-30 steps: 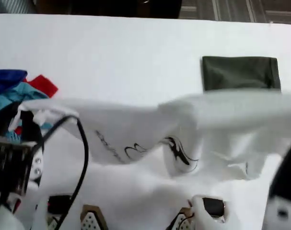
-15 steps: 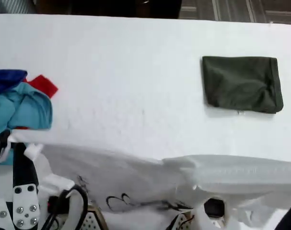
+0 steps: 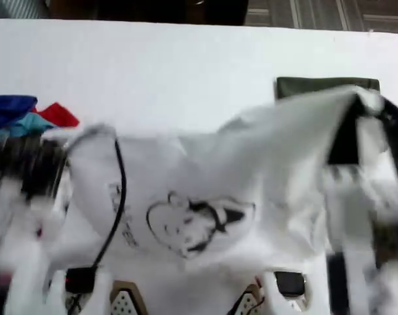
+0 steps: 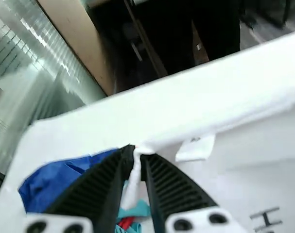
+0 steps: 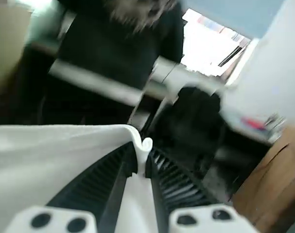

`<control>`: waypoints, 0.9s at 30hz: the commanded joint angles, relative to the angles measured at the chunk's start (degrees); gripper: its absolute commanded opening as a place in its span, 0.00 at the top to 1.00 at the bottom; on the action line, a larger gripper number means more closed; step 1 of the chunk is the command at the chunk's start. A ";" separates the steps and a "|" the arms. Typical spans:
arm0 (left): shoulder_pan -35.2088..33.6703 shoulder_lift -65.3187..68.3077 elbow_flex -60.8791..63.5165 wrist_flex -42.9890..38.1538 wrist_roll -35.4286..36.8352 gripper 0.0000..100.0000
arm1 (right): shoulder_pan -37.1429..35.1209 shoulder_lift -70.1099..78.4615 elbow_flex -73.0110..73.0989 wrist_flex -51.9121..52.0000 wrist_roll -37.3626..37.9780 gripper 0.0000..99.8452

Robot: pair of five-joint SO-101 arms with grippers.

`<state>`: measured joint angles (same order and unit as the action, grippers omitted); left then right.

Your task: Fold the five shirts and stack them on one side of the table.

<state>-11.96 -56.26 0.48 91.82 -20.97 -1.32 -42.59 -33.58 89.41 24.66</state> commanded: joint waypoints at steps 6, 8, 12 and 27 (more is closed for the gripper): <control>-0.18 18.46 9.63 -18.73 -0.44 0.97 | -1.27 1.71 42.64 -29.58 0.00 0.98; -0.09 23.65 9.45 -22.59 -0.53 0.97 | -1.27 2.15 49.93 -38.37 0.09 0.98; -0.09 33.49 9.36 -30.42 -0.53 0.97 | -1.27 9.45 53.63 -48.04 -0.18 0.98; 5.01 69.19 -33.71 -22.33 -2.11 0.97 | -1.19 55.87 -4.31 -25.89 -0.35 0.98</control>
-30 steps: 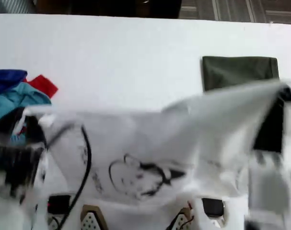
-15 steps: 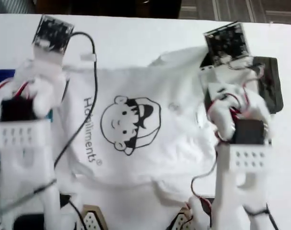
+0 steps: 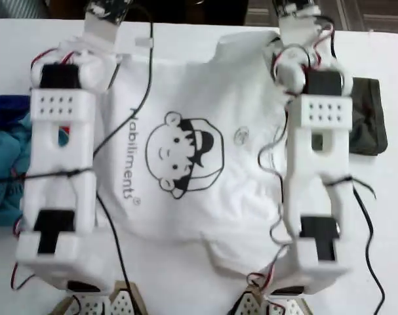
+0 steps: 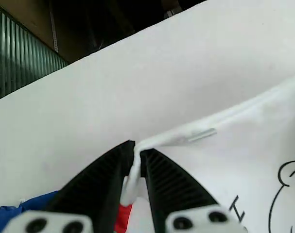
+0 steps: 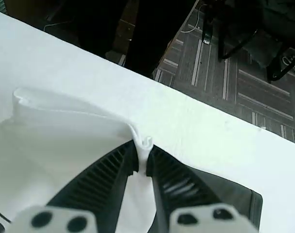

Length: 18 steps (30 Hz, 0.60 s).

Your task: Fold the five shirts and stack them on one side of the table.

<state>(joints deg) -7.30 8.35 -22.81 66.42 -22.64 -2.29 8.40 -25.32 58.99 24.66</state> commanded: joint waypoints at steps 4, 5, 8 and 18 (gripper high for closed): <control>-0.18 14.24 -20.09 8.09 -0.44 0.97 | -0.22 12.62 -23.47 9.19 -0.35 0.98; -0.26 16.18 -22.20 9.14 -0.44 0.97 | -0.22 14.02 -25.58 9.89 -0.35 0.98; -0.35 21.80 -28.53 13.71 -0.26 0.97 | -0.22 17.01 -30.68 13.41 -0.35 0.98; -0.53 34.64 -35.03 26.81 -0.26 0.97 | -0.22 21.85 -32.62 23.69 -0.44 0.98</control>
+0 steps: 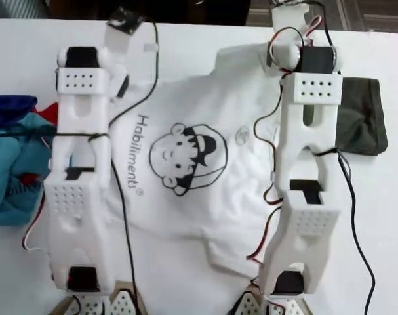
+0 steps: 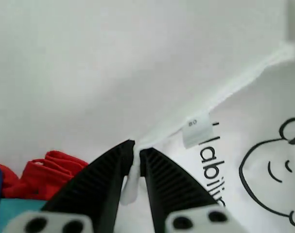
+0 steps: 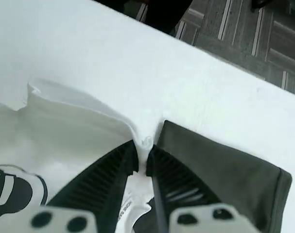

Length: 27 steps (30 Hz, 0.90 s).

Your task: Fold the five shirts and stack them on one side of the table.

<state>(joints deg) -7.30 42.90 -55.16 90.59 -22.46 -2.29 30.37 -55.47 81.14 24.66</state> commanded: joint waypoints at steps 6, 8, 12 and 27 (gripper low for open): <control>-0.97 0.62 -10.07 9.67 -0.35 0.97 | -0.22 -3.38 -3.08 3.30 -0.44 0.98; -1.58 0.53 -14.20 12.04 -0.26 0.97 | -0.22 -6.29 -3.08 4.97 -0.44 0.98; -6.33 -4.04 -12.35 12.04 1.76 0.97 | -0.40 -12.88 -2.99 9.89 -0.44 0.98; -9.85 -63.65 54.73 6.07 1.58 0.97 | -0.40 -40.22 -2.37 20.09 -0.35 0.98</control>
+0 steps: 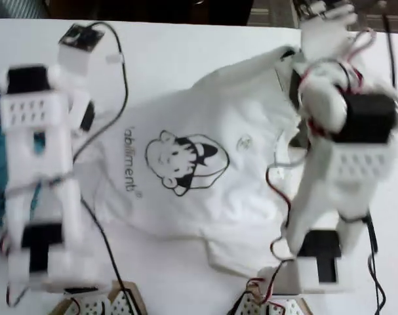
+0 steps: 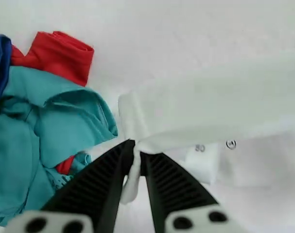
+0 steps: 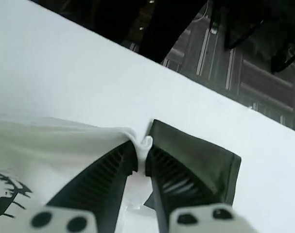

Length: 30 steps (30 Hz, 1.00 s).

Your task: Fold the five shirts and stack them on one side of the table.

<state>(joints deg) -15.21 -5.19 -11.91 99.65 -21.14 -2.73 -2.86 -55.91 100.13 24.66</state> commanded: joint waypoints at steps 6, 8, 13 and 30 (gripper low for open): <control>-1.85 -38.68 23.08 -4.31 0.26 0.97 | 0.13 -17.71 -1.93 1.10 -0.26 0.98; -1.93 -44.04 23.34 -3.69 0.26 0.97 | 0.13 -20.97 -1.93 1.10 0.00 0.98; -1.67 -51.52 23.69 -2.73 0.44 0.97 | 0.13 -26.86 -1.93 1.10 0.09 0.98; -2.02 -49.23 58.24 -23.47 -4.66 0.97 | -17.63 -28.35 80.62 -19.65 0.35 0.80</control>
<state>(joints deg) -16.79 -54.24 41.98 81.54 -25.27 -15.74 -30.37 8.62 87.65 24.66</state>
